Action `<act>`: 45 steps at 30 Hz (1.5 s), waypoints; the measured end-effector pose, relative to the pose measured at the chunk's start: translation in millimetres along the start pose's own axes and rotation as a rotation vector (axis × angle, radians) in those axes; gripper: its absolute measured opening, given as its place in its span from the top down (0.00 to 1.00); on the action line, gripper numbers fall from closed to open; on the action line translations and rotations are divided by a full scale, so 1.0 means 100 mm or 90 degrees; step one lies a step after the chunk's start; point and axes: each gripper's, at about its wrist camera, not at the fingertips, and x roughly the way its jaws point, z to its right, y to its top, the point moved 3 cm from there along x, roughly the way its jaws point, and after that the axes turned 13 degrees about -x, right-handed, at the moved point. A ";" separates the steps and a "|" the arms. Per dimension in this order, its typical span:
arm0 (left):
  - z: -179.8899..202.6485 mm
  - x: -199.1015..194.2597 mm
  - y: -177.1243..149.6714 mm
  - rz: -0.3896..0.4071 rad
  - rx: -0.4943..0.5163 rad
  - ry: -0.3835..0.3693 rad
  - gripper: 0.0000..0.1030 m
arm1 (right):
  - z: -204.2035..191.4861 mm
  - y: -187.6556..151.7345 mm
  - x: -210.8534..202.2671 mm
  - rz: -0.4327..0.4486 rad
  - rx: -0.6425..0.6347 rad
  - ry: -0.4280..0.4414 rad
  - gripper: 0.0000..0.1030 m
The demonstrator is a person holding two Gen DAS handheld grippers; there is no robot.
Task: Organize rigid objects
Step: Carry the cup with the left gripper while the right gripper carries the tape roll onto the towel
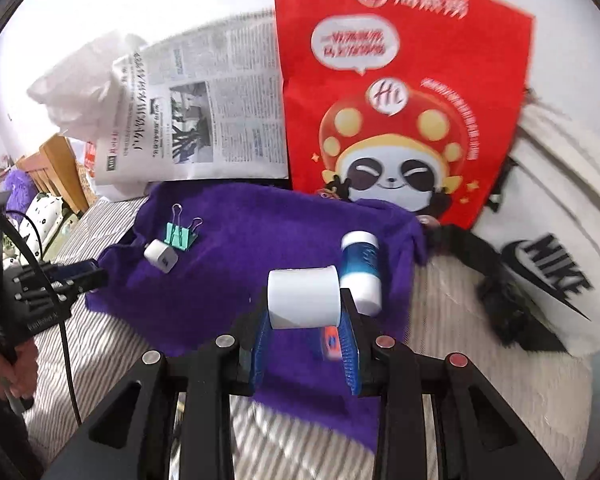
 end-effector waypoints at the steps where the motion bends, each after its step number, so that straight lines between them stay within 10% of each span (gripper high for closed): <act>1: -0.02 0.07 0.01 -0.008 -0.009 -0.006 0.75 | 0.00 0.03 0.07 -0.006 -0.002 0.001 0.70; 45: 0.16 0.60 -0.07 -0.014 0.045 0.029 0.75 | -0.06 0.18 1.23 -0.114 -0.027 -0.003 0.70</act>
